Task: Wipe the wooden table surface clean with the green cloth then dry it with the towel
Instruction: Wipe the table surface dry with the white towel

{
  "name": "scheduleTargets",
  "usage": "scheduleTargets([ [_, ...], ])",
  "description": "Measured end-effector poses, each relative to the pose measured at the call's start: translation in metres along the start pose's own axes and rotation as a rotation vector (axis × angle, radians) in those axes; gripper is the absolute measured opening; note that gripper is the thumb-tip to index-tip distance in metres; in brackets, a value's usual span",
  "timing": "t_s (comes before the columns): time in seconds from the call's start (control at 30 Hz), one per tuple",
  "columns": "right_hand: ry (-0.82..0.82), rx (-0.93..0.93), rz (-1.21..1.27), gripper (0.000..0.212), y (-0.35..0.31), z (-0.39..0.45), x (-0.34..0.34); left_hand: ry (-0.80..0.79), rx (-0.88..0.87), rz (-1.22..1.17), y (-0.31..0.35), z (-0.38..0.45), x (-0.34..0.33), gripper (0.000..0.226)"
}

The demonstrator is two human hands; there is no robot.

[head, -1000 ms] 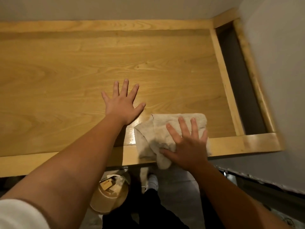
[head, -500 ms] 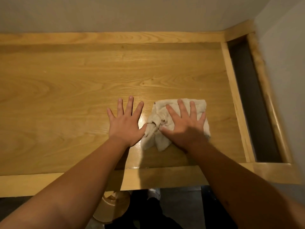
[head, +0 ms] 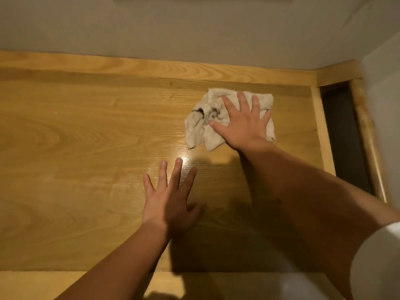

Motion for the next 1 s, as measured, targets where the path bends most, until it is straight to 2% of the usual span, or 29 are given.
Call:
scheduleTargets([
  [0.47,0.009,-0.003,-0.004,0.094,-0.007,0.093,0.023,0.101,-0.053,0.019,0.004,0.000,0.006,0.091],
  [0.6,0.019,-0.012,0.027,0.091,-0.006,0.104,0.024,0.074,-0.033,0.044,0.003,0.000,0.004,0.090],
  [0.8,0.002,0.061,-0.037,0.080,-0.013,0.085,0.020,0.044,-0.012,0.012,-0.001,0.002,0.002,0.090],
  [1.0,-0.016,0.111,-0.014,0.078,-0.027,-0.002,-0.001,0.058,0.000,-0.028,0.001,-0.002,0.008,0.088],
])
Point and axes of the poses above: each hand's wrist, its own z-axis towards the middle knuckle, its own x-axis out of the back of the hand, y = z × x, the point moved 9 cm from there along z, towards the middle knuckle, and after that the axes turned 8 degrees about x, right-handed, at the moved point
